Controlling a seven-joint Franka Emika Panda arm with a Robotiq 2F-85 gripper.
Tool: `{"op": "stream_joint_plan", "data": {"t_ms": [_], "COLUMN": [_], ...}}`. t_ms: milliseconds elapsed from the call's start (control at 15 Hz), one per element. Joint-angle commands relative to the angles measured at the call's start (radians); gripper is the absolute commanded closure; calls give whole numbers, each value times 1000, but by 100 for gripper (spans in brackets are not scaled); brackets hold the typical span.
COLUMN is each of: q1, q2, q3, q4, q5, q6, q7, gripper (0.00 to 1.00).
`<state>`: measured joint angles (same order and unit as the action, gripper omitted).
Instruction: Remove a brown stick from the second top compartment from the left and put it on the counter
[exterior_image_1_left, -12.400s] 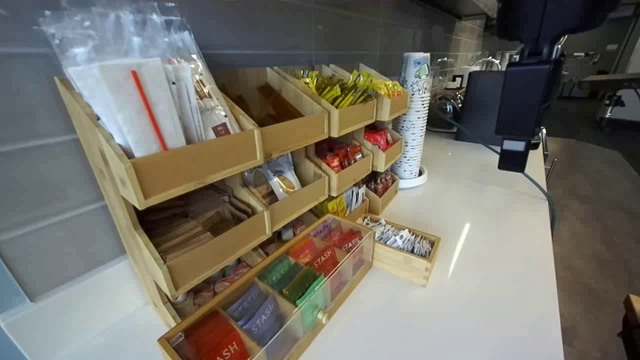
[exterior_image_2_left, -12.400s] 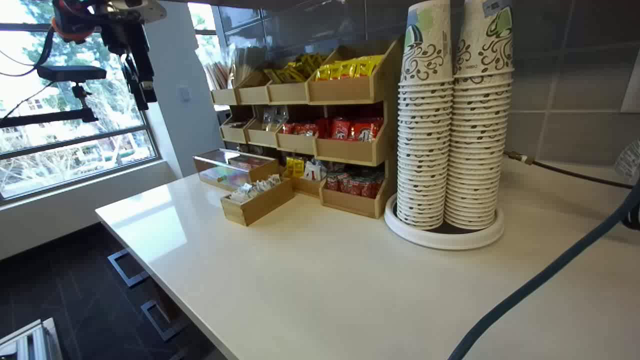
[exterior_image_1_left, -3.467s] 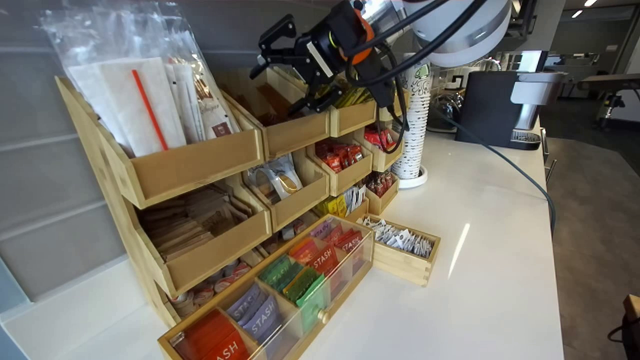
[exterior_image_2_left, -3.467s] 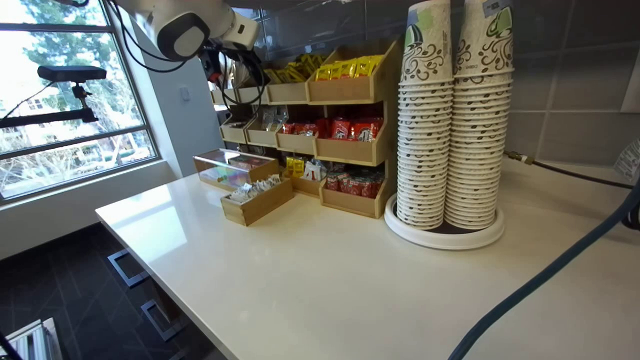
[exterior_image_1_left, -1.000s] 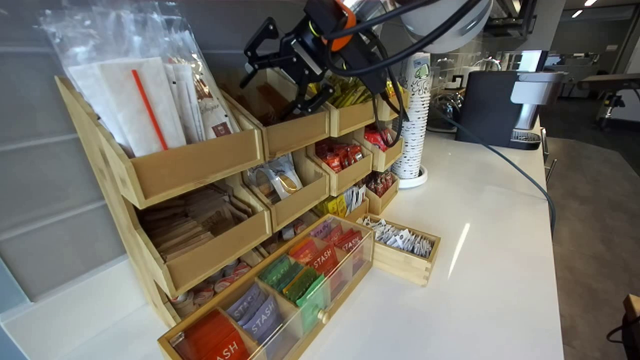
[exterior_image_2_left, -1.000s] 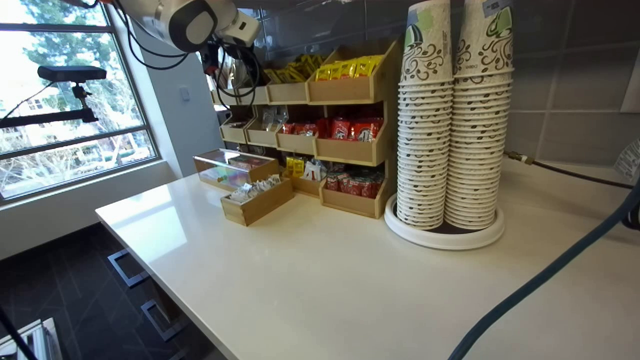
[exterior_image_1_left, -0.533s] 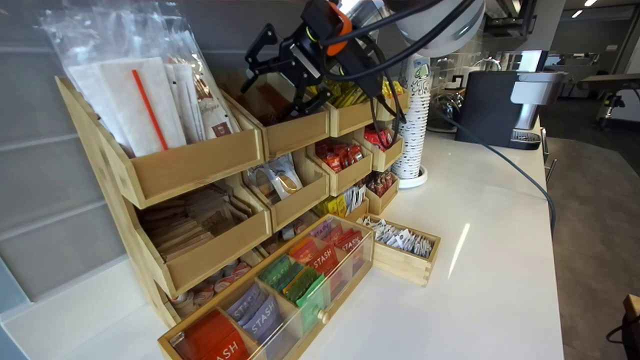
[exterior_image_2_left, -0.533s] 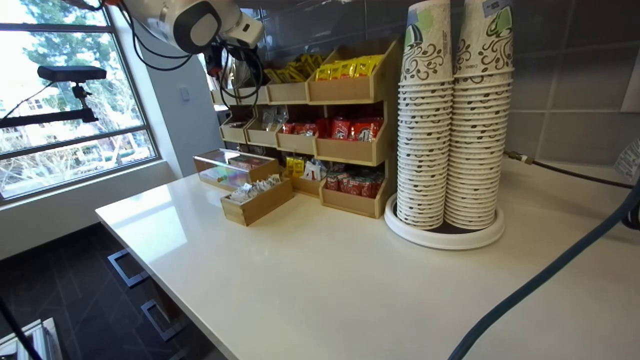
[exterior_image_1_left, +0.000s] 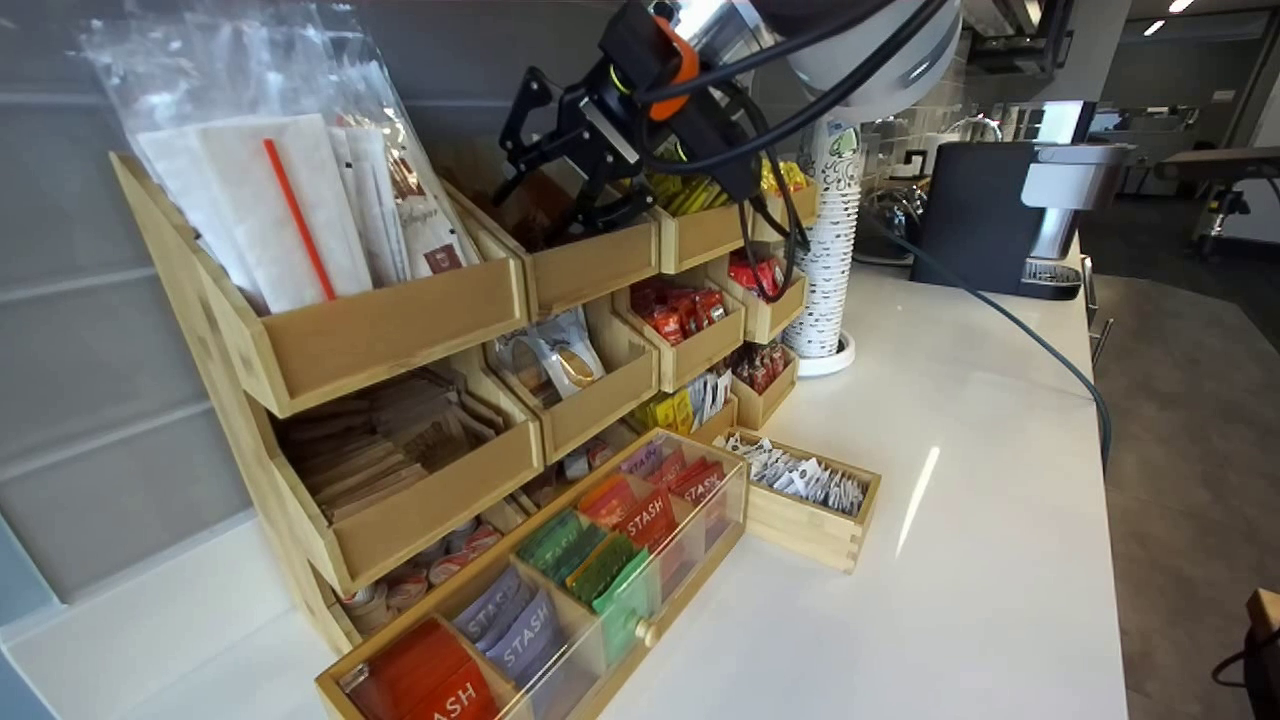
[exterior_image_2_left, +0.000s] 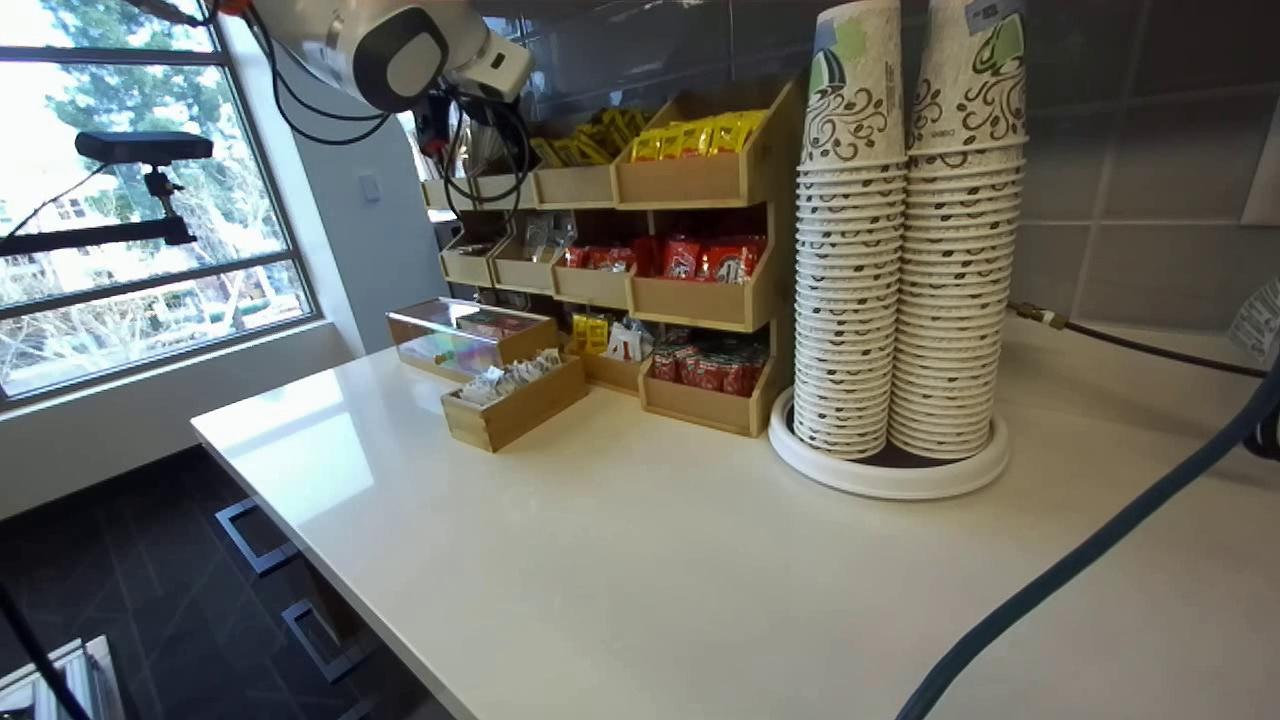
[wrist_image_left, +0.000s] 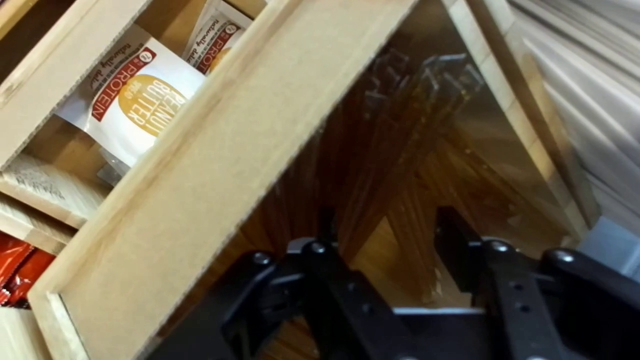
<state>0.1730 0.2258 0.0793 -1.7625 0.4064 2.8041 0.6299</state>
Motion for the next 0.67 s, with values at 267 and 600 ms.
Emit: {"op": "stream_joint_plan", "data": {"t_ms": [267,600], "q1": [-15,-18], "q2": [21,21], "q3": [14,13], "q4": [44,49], "q5": [20,22], "q6": [-29,-28], "q7": [18,21], "gripper": [58,72]}}
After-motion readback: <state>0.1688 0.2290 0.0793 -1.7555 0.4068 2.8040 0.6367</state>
